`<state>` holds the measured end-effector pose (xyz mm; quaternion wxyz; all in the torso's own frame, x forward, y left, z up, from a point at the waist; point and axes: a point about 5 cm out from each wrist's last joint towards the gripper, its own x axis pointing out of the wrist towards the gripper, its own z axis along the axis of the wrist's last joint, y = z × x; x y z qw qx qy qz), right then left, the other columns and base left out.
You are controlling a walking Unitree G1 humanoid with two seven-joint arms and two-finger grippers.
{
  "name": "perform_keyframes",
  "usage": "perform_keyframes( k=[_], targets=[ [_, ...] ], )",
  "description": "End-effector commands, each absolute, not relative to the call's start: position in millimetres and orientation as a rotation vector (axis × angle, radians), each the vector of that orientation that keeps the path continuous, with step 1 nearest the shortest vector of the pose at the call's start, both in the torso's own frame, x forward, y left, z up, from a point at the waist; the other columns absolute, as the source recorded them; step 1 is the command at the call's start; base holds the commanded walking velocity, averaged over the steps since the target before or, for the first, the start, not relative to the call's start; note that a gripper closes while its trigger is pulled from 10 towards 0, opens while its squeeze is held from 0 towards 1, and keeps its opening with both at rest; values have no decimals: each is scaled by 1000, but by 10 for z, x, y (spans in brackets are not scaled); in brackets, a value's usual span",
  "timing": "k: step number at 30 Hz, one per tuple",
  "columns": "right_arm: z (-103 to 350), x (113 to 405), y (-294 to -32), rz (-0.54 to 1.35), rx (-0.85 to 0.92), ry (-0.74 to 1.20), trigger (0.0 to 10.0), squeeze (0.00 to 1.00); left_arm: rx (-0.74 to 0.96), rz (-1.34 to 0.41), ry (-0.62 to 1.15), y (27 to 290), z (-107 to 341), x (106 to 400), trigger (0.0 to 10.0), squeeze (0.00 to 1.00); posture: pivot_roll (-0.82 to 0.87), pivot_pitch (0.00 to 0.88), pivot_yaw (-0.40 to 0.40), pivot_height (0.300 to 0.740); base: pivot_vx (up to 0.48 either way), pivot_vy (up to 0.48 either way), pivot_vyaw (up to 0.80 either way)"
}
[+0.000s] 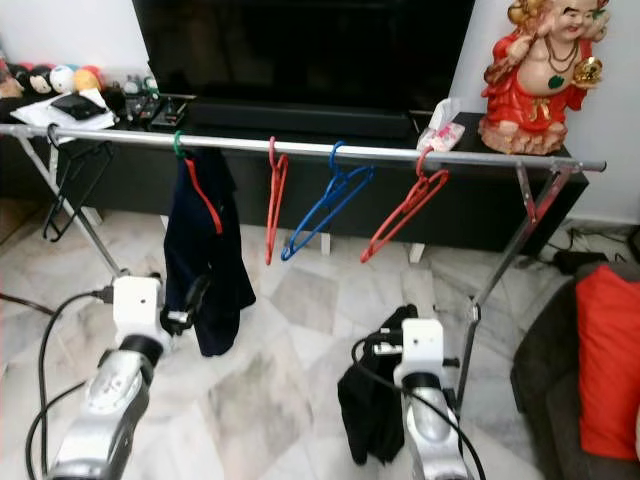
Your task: Hang hanger
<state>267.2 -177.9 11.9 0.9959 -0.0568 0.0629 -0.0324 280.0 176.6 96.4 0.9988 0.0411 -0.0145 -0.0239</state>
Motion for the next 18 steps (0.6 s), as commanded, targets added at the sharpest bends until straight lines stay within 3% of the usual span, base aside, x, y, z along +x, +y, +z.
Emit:
perform_keyframes(
  k=[1,5,9,18],
  targets=[
    [181,2701,-1866,-94,-117,97,10000,0,69,-80,-60,1688,1023,2813,10000,0,-77,0,1,740,334,0,0],
    [169,2702,-1876,-104,-103,111,10000,0,69,-83,-62,1692,1029,2820,10000,0,-76,0,3,740,335,0,0],
    [159,2698,-1872,-104,-102,118,10000,0,70,-83,-63,1694,1033,2820,10000,0,-76,0,3,740,334,0,-606],
    [127,2672,-1815,-85,-110,129,10000,0,73,-79,-53,1701,1022,2806,10000,0,-75,0,3,740,321,0,0]
  ],
)
